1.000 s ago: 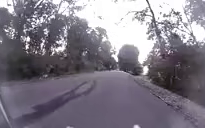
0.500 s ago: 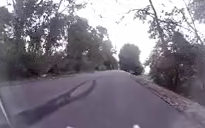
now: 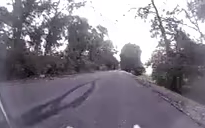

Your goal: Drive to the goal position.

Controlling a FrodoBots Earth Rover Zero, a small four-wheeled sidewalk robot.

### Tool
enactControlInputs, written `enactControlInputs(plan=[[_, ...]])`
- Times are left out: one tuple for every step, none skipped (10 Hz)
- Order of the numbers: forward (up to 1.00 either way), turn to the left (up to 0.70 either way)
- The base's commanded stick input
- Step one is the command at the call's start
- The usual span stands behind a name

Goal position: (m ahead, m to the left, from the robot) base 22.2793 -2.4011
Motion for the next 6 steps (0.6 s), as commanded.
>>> enactControlInputs(plan=[[0.70, 0.00], [0.70, 0.00], [0.70, 0.00], [0.70, -0.07], [0.70, -0.19], [0.70, -0.30]])
